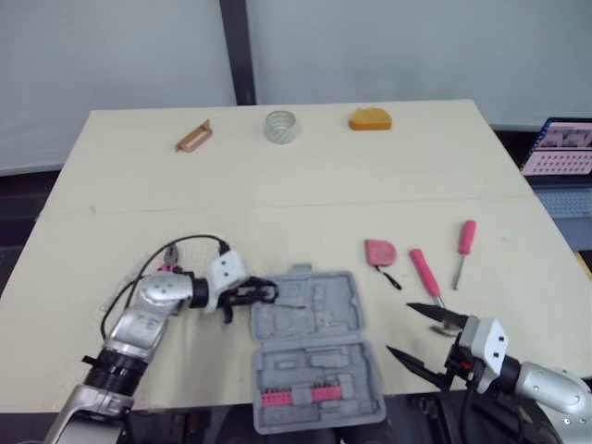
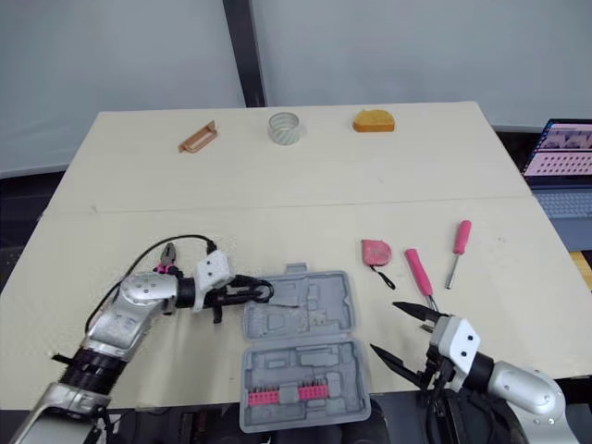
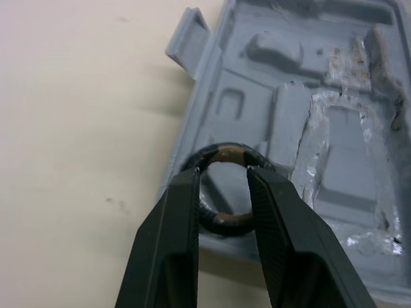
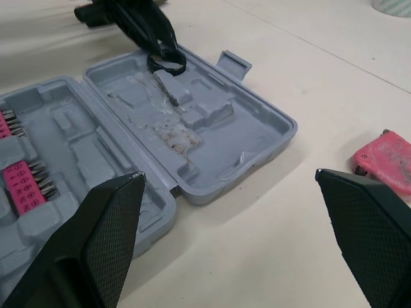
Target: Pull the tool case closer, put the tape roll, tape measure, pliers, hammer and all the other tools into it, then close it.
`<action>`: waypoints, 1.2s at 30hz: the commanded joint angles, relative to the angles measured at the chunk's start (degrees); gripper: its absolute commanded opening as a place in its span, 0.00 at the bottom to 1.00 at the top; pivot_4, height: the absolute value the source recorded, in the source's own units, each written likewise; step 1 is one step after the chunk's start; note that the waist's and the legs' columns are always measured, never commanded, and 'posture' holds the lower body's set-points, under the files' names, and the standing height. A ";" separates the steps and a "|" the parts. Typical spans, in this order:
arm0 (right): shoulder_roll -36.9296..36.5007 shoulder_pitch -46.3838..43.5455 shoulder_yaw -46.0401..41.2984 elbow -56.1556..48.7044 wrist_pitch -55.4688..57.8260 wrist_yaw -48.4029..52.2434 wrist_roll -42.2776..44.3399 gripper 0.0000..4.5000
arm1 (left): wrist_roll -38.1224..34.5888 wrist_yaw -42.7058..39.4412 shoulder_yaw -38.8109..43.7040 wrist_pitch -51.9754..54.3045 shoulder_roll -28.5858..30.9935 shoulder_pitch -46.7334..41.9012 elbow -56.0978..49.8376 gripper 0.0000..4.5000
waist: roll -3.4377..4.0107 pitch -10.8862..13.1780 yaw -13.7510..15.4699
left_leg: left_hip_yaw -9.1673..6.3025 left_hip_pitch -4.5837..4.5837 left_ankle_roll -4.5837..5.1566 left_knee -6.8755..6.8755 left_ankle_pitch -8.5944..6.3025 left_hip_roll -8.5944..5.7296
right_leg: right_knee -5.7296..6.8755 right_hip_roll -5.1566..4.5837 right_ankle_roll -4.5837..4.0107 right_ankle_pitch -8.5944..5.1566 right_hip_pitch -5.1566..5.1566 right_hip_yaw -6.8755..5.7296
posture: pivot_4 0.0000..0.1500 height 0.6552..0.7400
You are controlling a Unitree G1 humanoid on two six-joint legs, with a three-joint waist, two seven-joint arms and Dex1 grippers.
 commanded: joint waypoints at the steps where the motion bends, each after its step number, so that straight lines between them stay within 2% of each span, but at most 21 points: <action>1: -0.15 -0.31 -1.25 -0.12 0.16 -1.17 0.35 1.00 | -7.97 -1.63 7.94 8.58 4.57 2.34 -11.21 0.29 | 0.00 0.00 0.00 | 0.00 0.00 -0.01 0.01 0.00 0.00 | -0.01 0.00 0.00 0.00 0.00 0.01 | 1.00 1.00; 2: -0.29 -0.38 -1.33 -0.03 0.55 -1.29 0.35 1.00 | -9.29 -1.93 9.23 10.46 5.86 3.97 -13.65 0.29 | 0.01 0.00 -0.09 | 0.01 0.00 -0.01 0.01 -0.01 0.00 | -0.01 0.00 0.00 0.00 0.01 0.02 | 1.00 1.00; 7: -0.63 -0.74 0.21 -0.51 3.47 -2.65 -1.06 1.00 | -10.37 -1.52 18.73 9.35 9.90 23.46 -22.55 0.29 | 0.18 -0.11 -1.05 | 0.24 0.21 -0.03 -0.26 -0.10 0.10 | -0.11 0.01 -0.02 -0.01 -0.02 0.05 | 1.00 1.00; 10: -1.13 0.49 0.77 -1.68 4.88 -2.67 -1.57 1.00 | -11.72 -1.93 25.33 8.47 8.92 36.70 -25.50 0.29 | 0.06 -0.10 -1.04 | 0.28 0.16 -0.03 -0.19 -0.12 0.19 | -0.15 0.06 -0.03 -0.02 -0.03 0.04 | 1.00 1.00; 12: -1.38 1.53 1.09 -2.35 4.98 -2.64 -2.24 1.00 | -11.37 -1.42 27.21 6.60 7.89 42.15 -26.75 0.29 | 0.02 -0.09 -0.44 | 0.29 0.16 -0.03 -0.14 -0.16 0.19 | -0.16 0.05 -0.03 -0.02 -0.02 0.05 | 1.00 1.00; 15: -1.86 2.99 1.47 -3.46 6.39 -2.62 -2.60 1.00 | -11.52 -1.14 29.26 4.81 5.96 49.07 -28.68 0.47 | 0.02 -0.10 0.33 | 0.31 0.13 -0.01 0.03 -0.27 0.19 | -0.19 0.05 -0.04 -0.01 0.02 0.07 | 1.00 1.00; 20: -1.99 3.85 1.20 -4.38 7.16 -3.13 -2.92 1.00 | -10.43 -1.41 30.30 0.04 3.57 55.99 -30.05 0.99 | -0.04 -0.16 0.21 | 0.35 0.14 0.00 0.11 -0.39 0.22 | -0.21 0.08 -0.05 -0.02 0.06 0.10 | 1.00 1.00; 24: -2.38 3.17 1.10 -4.82 7.86 -3.41 -3.02 1.00 | -9.12 -0.69 29.92 -3.05 3.04 58.00 -29.73 0.99 | -0.05 -0.16 0.10 | 0.41 0.16 -0.03 0.10 -0.44 0.33 | -0.24 0.20 -0.09 -0.04 0.03 0.15 | 1.00 1.00; 29: -2.04 1.81 0.04 -4.67 8.73 -5.43 -3.67 1.00 | -12.21 -3.00 28.25 -1.97 4.67 54.45 -28.92 0.99 | -0.06 -0.17 0.27 | 0.43 0.16 -0.01 0.12 -0.47 0.34 | -0.24 0.20 -0.10 -0.04 0.04 0.16 | 1.00 1.00; 33: -1.17 -3.07 0.21 -9.92 19.66 -14.90 -6.42 1.00 | -20.16 -3.65 26.47 2.72 5.77 43.33 -31.26 0.99 | -0.03 -0.19 0.32 | 0.40 0.14 -0.01 0.21 -0.47 0.34 | -0.16 0.20 -0.11 -0.04 0.03 0.15 | 1.00 1.00; 36: 0.50 -6.32 3.71 -13.71 31.30 -20.75 -7.74 1.00 | -21.01 -4.56 24.14 2.47 5.68 40.26 -32.44 0.99 | -0.02 -0.26 -0.18 | 0.41 0.14 -0.06 0.19 -0.49 0.38 | -0.16 0.23 -0.12 -0.04 0.00 0.17 | 1.00 1.00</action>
